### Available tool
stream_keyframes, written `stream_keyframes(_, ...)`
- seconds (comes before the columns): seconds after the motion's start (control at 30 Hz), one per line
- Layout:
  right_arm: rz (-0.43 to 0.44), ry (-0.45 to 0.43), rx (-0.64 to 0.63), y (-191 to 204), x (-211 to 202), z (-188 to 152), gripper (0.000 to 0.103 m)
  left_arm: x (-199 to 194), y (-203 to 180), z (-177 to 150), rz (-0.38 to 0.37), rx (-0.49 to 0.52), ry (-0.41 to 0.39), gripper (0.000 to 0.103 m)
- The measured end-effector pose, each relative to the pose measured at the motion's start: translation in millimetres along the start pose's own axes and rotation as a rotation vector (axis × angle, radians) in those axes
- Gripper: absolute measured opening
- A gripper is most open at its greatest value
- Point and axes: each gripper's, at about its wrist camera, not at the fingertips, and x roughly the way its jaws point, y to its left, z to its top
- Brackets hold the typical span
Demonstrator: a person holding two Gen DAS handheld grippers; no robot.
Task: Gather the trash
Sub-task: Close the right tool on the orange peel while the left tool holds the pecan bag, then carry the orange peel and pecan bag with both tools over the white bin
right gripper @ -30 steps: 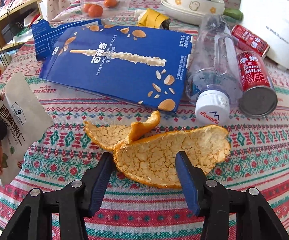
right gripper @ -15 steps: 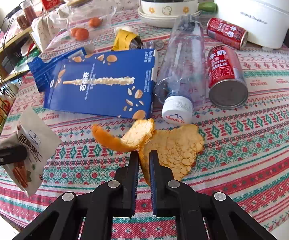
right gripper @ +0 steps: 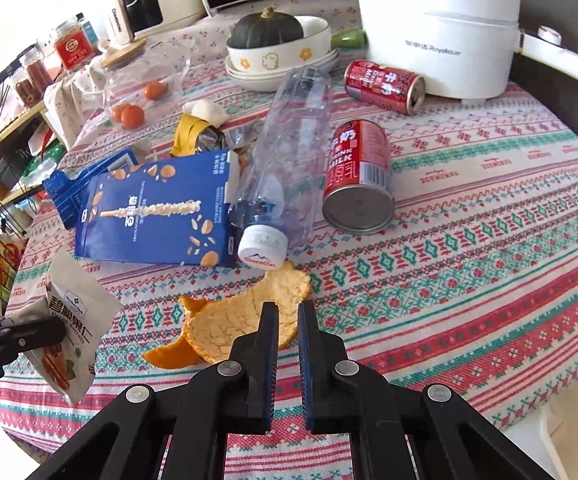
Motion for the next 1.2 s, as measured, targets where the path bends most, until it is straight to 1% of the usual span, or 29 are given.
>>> stream_keyframes(0.2,0.015,-0.003,0.026,-6.7,-4.6,0.7,0.007,0.5,-2.4,1.0,0.001,0.0,0.0,0.009)
stream_keyframes(0.33,0.077,0.029,0.036,-2.5,1.7,-1.3,0.015,-2.3,4.3,1.5,0.006,-0.013,-0.008,0.009)
stream_keyframes(0.37,0.087,0.047,0.038,-0.5,5.3,-2.1,0.027,-2.9,7.2,1.5,0.007,-0.019,-0.009,0.009)
stream_keyframes(0.4,0.09,0.061,0.038,2.0,8.7,-3.1,0.046,-3.5,10.4,1.3,0.007,-0.026,-0.009,0.009)
stream_keyframes(0.47,0.096,0.066,0.043,7.7,12.5,-5.0,0.061,-4.4,16.3,1.1,0.008,-0.04,-0.008,0.009)
stream_keyframes(0.53,0.102,0.072,0.037,17.1,16.6,-3.1,0.064,-5.4,21.5,1.4,0.01,-0.05,-0.01,0.009)
stream_keyframes(0.6,0.108,0.073,0.027,28.6,21.4,-1.5,0.071,-5.8,26.2,1.3,0.014,-0.06,-0.009,0.009)
stream_keyframes(0.67,0.091,0.079,0.009,39.9,30.0,-1.7,0.072,-5.6,29.1,1.3,0.018,-0.061,-0.008,0.009)
stream_keyframes(0.77,0.041,0.092,-0.018,51.1,47.8,-4.3,0.072,-5.3,31.6,1.0,0.024,-0.057,-0.005,0.009)
stream_keyframes(0.83,0.004,0.1,-0.031,52.9,58.4,-7.0,0.068,-4.6,32.9,1.3,0.028,-0.055,-0.003,0.009)
stream_keyframes(0.87,-0.016,0.104,-0.037,52.5,62.9,-8.4,0.057,-4.5,33.4,1.8,0.03,-0.056,-0.003,0.009)
stream_keyframes(0.9,-0.028,0.114,-0.042,51.4,67.1,-10.0,0.039,-4.6,33.4,1.9,0.031,-0.058,-0.004,0.009)
stream_keyframes(0.97,-0.031,0.145,-0.029,44.5,73.5,-12.4,0.019,-5.1,31.8,2.5,0.03,-0.056,-0.007,0.009)
stream_keyframes(1.0,-0.022,0.136,-0.013,39.9,72.3,-12.5,0.009,-5.1,30.1,2.8,0.03,-0.053,-0.008,0.009)
stream_keyframes(1.2,0.014,0.119,0.061,15.1,50.2,-10.2,0.008,-2.3,14.8,3.8,0.016,-0.046,-0.004,0.009)
